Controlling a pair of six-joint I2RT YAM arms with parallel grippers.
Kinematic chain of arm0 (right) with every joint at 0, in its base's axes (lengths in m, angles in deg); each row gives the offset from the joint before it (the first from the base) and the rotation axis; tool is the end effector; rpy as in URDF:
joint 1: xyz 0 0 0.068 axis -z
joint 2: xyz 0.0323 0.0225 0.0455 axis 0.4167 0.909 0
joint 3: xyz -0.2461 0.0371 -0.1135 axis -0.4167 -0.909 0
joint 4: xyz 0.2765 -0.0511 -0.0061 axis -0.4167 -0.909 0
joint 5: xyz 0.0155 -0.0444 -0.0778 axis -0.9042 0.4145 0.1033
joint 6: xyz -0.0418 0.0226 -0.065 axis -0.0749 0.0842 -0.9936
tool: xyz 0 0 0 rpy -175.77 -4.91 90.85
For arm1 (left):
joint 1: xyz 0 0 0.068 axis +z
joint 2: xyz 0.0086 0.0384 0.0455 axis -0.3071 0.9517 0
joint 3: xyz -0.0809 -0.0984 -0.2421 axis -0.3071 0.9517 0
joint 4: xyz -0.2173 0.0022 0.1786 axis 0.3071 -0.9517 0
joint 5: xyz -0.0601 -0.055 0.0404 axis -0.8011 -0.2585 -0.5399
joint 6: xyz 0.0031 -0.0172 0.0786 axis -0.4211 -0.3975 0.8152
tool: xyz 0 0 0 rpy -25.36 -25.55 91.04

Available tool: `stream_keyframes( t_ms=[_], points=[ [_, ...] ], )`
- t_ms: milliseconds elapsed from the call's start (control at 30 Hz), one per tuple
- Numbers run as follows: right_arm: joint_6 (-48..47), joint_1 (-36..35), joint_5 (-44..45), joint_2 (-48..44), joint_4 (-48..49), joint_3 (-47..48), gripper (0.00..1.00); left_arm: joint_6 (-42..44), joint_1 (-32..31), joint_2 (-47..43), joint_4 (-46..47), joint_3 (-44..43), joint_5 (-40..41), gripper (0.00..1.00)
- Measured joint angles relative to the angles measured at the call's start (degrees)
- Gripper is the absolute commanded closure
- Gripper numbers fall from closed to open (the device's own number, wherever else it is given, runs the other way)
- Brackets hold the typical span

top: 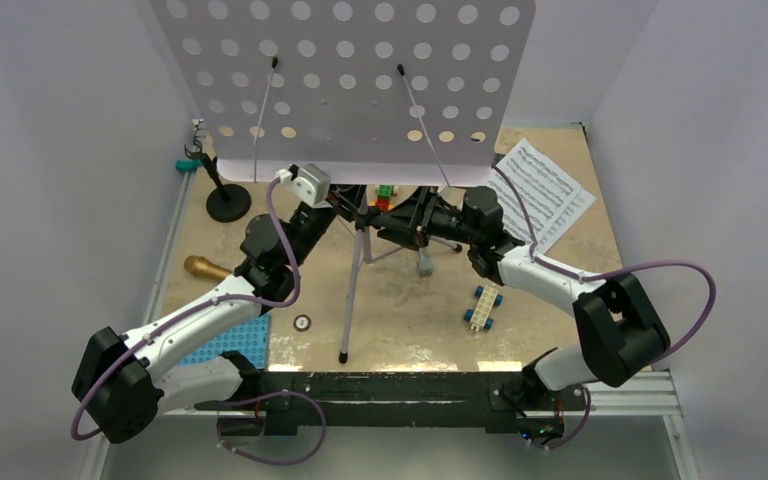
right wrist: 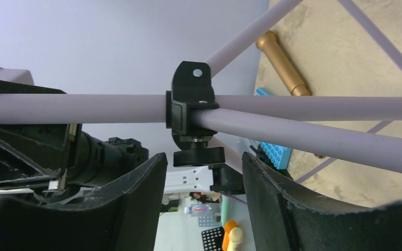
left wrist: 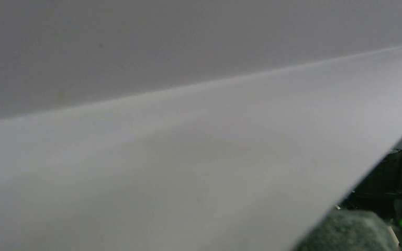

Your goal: Pack up the instrument practice props

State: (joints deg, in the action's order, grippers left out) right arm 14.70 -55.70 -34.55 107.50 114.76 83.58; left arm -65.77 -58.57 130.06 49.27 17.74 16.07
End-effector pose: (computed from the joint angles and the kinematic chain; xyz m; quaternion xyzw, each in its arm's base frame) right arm 0.2862 0.2215 0.2481 0.0870 0.7265 0.6589 0.1746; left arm 0.2321 -0.1968 0.3689 0.1654 0.5179 -0.3029 0.7827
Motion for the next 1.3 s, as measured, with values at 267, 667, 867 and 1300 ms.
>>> stream_keyframes(
  t_ms=[267,667,867,1300],
  points=[
    [5.0,0.0,-2.9,1.9,4.3,0.6,0.57,0.4,-0.1,0.0,0.0,0.0,0.1,1.00],
    [7.6,0.3,-5.3,4.4,4.1,2.2,0.95,0.9,-0.6,0.0,0.7,0.5,1.0,1.00],
    [-2.9,0.3,-6.0,4.1,-8.6,8.3,1.00,1.5,-0.6,-0.3,1.2,1.0,2.1,1.00],
    [-34.0,-2.2,3.2,-1.0,-28.6,15.3,0.72,1.7,-0.8,0.1,2.2,1.2,1.9,1.00]
  ],
)
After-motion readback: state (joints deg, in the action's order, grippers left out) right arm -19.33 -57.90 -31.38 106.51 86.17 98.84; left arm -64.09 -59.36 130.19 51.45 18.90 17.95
